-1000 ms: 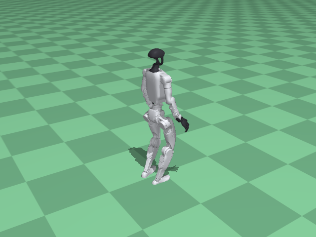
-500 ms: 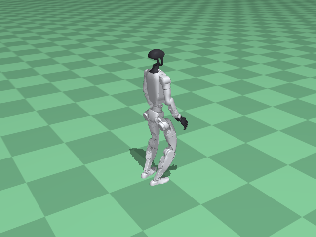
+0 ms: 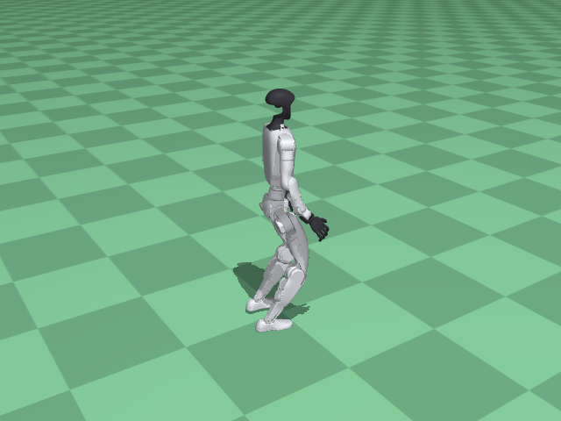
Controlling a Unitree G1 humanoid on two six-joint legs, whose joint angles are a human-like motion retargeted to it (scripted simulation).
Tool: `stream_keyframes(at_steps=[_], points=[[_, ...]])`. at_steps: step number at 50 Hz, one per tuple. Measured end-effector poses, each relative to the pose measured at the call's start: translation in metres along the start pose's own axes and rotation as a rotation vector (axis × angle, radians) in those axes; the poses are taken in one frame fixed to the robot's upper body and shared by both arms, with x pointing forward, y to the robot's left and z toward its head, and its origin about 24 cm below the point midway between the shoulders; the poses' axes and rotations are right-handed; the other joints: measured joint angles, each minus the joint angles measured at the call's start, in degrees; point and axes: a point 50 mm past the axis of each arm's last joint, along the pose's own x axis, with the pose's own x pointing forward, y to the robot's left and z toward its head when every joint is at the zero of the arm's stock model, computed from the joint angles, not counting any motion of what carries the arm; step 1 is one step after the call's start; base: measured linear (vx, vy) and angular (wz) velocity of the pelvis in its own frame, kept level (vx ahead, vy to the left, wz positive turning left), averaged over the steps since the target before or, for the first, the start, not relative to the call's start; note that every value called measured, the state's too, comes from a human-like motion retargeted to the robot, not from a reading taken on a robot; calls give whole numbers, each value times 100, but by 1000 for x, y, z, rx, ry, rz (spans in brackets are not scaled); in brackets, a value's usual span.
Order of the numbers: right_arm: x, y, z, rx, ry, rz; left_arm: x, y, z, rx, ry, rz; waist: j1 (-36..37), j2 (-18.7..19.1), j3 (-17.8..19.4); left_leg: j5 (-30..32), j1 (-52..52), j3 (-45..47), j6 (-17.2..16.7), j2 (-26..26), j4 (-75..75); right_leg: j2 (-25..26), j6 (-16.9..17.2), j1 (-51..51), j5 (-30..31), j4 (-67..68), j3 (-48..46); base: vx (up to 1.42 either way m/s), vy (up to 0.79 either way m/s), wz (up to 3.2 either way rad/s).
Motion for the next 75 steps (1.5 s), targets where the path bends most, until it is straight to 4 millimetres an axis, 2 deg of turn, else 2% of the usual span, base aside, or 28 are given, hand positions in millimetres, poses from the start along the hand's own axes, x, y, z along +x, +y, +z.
stream_keyframes(at_steps=[3,6,12,17,22,26,32,37,40,42,45,48,59,68,75], points=[[-1,-5,0,35,-6,-15,1,0,3,33,-9,-3,-246,-98,32,-26,337,207,95,-202,-380,-374,102,-350,231,826,-61,10,5,-29],[-1,-7,3,77,-20,-32,2,3,2,60,-4,6,-458,-145,43,-65,570,321,128,-322,-638,-550,106,-644,153,1204,-49,13,1,-32],[0,-8,10,135,-47,-79,-1,5,-8,50,35,41,-576,-135,97,253,1038,152,-111,-356,-929,-413,13,-497,283,825,-13,19,-6,-52],[-1,-5,15,122,-74,-72,-8,-4,-21,28,77,14,-453,-81,141,974,1277,-28,-399,-216,-912,-217,51,113,894,315,-51,24,-5,-58],[-3,0,14,108,-75,-6,-17,-16,-36,19,128,-62,-364,-75,156,1854,1308,-26,-566,-157,-879,-214,254,388,1997,258,-32,23,-1,-43],[-4,3,10,96,-56,62,-22,-22,-44,14,167,-123,-339,-110,200,2158,1238,-19,-609,-251,-844,-322,304,289,2298,576,-22,18,1,-31],[-5,4,3,55,-22,149,-25,-24,-52,6,209,-183,-327,-138,304,2141,1211,-61,-574,-421,-1000,-418,251,91,2057,787,13,13,2,-35],[-2,2,2,2,-7,195,-24,-17,-56,6,230,-190,-313,-105,352,2000,1210,-174,-532,-476,-1236,-306,230,23,1883,452,122,12,1,-39],[-3,4,-3,-26,17,217,-26,-17,-59,2,245,-192,-303,-133,406,1687,1156,-239,-446,-518,-1019,-252,209,-17,1690,507,229,11,0,-36],[-1,1,-3,-46,24,220,-24,-11,-59,2,247,-179,-270,-101,438,1483,1261,-318,-396,-500,-1122,-170,156,101,1549,314,251,14,0,-35],[-2,3,-9,-70,54,222,-26,-12,-62,5,259,-175,-240,-138,497,924,1229,-362,-272,-519,-759,-169,1,105,898,580,245,12,-1,-31],[0,2,-10,-83,73,204,-25,-9,-62,16,265,-164,-205,-160,650,723,1456,-382,-280,-475,-769,-109,-31,348,636,508,223,15,-1,-28],[1,6,-13,-60,110,228,-31,-18,-70,-17,299,-206,-200,-210,743,1216,1865,-401,-484,-397,-1024,50,77,752,921,88,345,9,0,-40],[4,3,-9,-63,104,259,-31,-11,-72,-33,305,-195,-212,-241,759,1673,1957,-412,-588,-407,-1193,104,195,830,1190,-65,492,3,1,-44],[7,-5,-8,-89,101,255,-31,-10,-73,-66,313,-170,-200,-274,797,1897,2099,-411,-575,-521,-1446,51,282,866,1179,-53,613,3,3,-44]])
